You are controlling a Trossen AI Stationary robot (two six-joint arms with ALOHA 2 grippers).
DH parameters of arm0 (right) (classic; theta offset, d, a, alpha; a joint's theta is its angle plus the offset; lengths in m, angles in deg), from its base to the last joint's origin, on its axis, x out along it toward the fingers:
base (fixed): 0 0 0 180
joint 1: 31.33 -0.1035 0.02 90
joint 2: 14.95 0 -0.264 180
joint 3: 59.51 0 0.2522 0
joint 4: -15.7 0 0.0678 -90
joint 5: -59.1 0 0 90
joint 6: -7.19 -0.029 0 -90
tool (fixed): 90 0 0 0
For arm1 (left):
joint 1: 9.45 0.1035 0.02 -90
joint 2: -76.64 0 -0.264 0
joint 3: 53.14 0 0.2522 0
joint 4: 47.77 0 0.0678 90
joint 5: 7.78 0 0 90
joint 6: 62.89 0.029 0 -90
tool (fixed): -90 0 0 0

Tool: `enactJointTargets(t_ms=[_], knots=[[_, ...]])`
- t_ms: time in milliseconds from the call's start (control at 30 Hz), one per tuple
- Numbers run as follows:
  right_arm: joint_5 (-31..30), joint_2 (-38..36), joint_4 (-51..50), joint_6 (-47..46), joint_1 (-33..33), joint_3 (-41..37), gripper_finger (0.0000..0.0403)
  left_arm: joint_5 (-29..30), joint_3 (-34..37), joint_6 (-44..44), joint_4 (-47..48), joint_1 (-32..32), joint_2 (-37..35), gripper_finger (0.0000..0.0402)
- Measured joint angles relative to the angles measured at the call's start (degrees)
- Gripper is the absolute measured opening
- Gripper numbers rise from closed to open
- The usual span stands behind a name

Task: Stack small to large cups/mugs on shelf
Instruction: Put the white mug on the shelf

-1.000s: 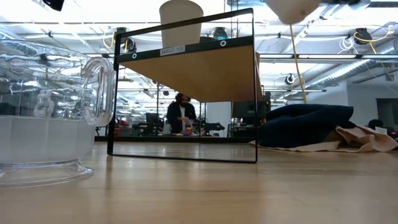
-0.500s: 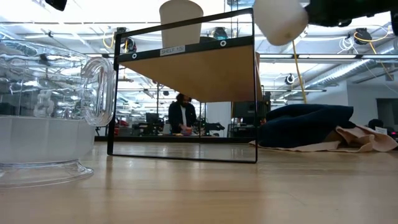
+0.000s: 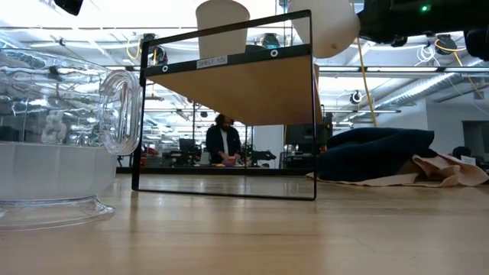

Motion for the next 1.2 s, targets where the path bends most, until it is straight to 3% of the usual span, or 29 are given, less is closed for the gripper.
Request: enactJointTargets(t_ms=[233,833,1200], knots=[[3.0,7.6,12.4,5.1,1.3,0.0,0.0003,0.0,0.0,-0.4,0.0,0.4,0.0,0.0069],[4.4,14.2,12.4,0.9,5.8,0.0,0.0003,-0.1,0.0,-1.6,0.0,0.4,0.0,0.0069],[4.4,15.1,12.5,4.0,6.1,0.0,0.0003,-0.1,0.0,-1.9,0.0,0.4,0.0,0.0069]])
